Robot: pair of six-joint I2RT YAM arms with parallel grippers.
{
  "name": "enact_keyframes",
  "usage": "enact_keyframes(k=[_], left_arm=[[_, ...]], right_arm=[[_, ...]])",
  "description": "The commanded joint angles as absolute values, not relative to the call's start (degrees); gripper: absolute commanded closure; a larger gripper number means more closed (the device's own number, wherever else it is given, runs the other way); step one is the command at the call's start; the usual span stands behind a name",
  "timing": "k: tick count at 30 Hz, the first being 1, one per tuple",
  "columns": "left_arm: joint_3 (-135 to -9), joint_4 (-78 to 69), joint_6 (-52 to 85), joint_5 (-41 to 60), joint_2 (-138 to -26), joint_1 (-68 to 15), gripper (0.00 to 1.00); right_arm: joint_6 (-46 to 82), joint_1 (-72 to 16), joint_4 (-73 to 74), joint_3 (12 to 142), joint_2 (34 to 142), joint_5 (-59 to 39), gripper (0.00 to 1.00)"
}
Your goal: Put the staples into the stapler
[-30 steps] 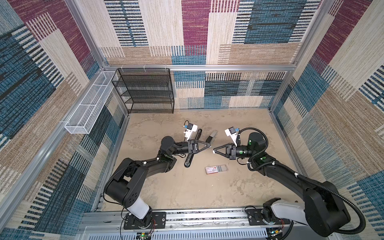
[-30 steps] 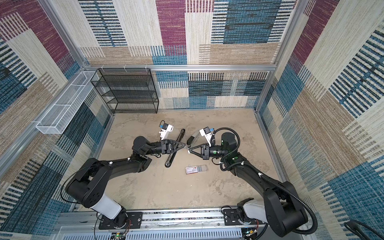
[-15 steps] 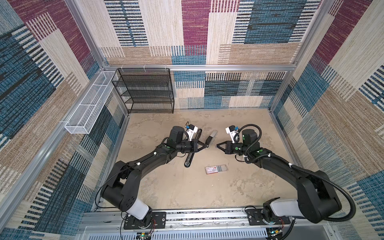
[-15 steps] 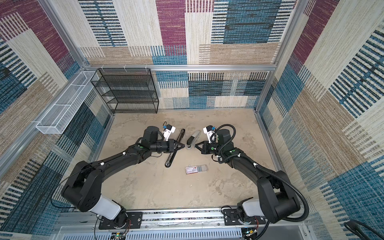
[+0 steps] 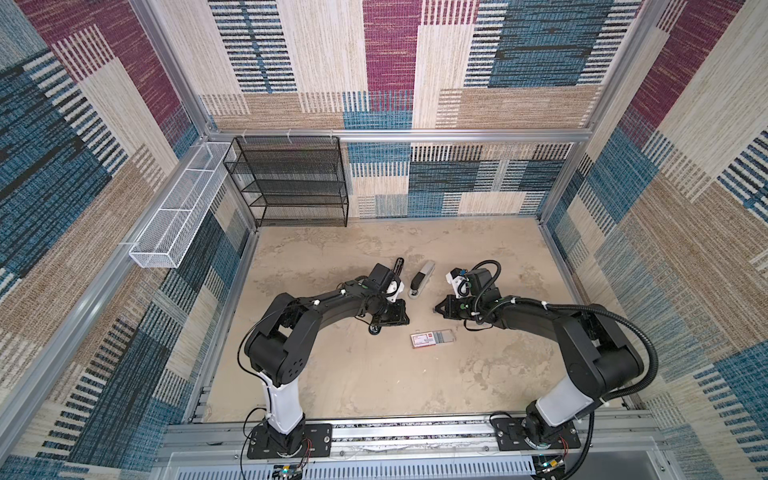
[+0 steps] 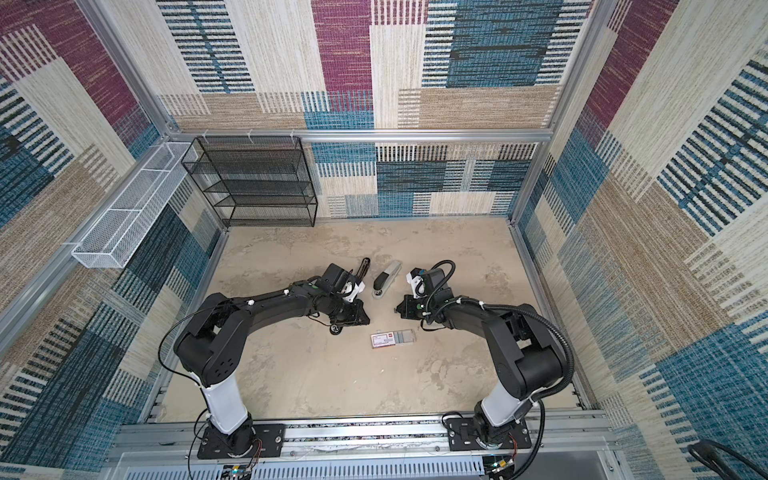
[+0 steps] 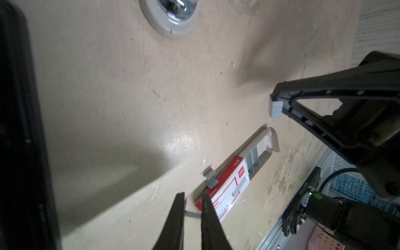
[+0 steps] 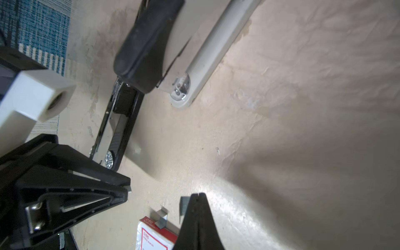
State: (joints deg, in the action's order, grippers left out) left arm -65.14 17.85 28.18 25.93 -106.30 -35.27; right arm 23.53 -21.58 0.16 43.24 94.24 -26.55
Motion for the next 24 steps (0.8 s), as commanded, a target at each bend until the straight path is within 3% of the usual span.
enact_keyframes(k=[1, 5, 9, 19, 24], left_arm=[[-65.3, 18.2, 25.8, 24.1, -106.2, -35.8, 0.83], [-65.0, 17.3, 25.8, 24.0, -105.6, -35.9, 0.72], [-64.8, 17.1, 25.6, 24.0, -105.1, -35.8, 0.61], [-59.0, 14.6, 25.2, 18.6, -90.8, -35.9, 0.54], [-46.9, 0.7, 29.0, 13.2, -78.1, -35.9, 0.55]], right_arm=[[23.8, -22.4, 2.2, 43.6, 95.7, -25.7, 0.92], [23.4, -23.1, 0.9, 44.6, 96.7, -24.2, 0.82], [22.8, -23.3, -1.0, 45.1, 95.9, -22.5, 0.65], [21.0, -23.5, -11.9, 43.4, 82.8, -17.7, 0.7], [20.6, -27.1, -17.8, 41.7, 80.6, -13.5, 0.72]])
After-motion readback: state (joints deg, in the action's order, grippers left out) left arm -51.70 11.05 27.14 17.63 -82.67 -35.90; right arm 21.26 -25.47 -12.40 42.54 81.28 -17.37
